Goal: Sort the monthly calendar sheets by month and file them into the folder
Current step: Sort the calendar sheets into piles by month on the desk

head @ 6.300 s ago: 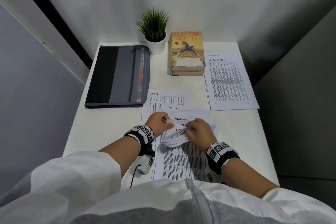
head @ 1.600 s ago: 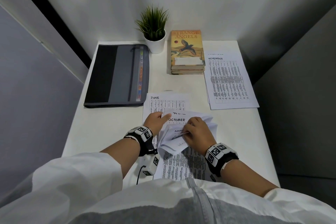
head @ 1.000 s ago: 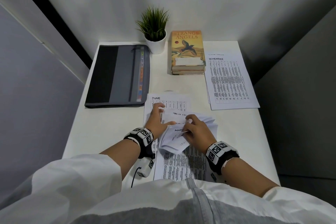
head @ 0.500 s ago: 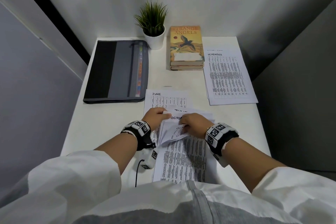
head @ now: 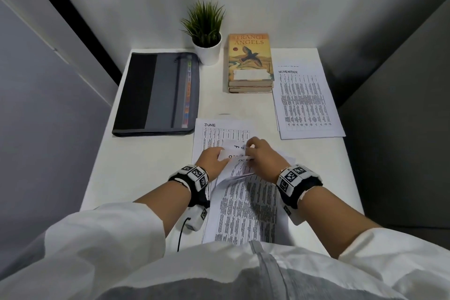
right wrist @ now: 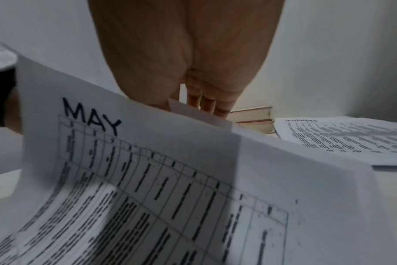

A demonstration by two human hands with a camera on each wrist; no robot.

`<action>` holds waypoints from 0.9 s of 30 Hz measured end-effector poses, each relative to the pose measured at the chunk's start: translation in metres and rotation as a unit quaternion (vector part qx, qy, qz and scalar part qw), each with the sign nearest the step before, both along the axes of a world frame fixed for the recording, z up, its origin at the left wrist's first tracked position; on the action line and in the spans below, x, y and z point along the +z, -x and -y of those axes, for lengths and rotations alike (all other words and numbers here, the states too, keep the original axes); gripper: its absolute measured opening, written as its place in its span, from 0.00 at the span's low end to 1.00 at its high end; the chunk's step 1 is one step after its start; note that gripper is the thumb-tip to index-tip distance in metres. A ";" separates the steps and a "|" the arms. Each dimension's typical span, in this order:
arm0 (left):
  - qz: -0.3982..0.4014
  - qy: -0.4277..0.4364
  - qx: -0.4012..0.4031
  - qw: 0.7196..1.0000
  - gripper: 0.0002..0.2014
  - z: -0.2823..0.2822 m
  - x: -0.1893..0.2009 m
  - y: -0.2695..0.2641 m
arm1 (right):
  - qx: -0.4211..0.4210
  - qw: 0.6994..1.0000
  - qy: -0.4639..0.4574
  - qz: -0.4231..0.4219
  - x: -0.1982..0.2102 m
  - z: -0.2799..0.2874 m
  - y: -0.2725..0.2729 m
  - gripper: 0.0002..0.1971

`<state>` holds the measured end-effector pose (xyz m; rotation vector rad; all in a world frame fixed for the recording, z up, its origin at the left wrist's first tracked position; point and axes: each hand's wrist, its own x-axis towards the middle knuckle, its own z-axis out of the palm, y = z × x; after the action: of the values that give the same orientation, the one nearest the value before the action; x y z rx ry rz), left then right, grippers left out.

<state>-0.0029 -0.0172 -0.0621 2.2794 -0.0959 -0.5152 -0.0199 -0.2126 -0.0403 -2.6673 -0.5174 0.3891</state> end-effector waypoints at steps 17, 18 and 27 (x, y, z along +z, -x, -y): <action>-0.113 0.100 0.114 0.982 0.18 -0.001 0.010 -0.013 | -0.080 0.993 -0.086 0.019 -0.009 -0.008 0.030 0.04; -0.120 0.076 0.086 0.986 0.19 0.000 0.010 -0.015 | -0.077 0.992 -0.094 0.023 -0.010 -0.007 0.032 0.06; -0.109 0.044 0.068 0.991 0.11 -0.004 0.004 -0.016 | -0.085 0.988 -0.120 0.042 -0.017 -0.002 0.040 0.09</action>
<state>0.0133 -0.0132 -0.0582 2.1119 0.1423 -0.6694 -0.0601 -0.2110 -0.0569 -2.4783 -0.3350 0.1538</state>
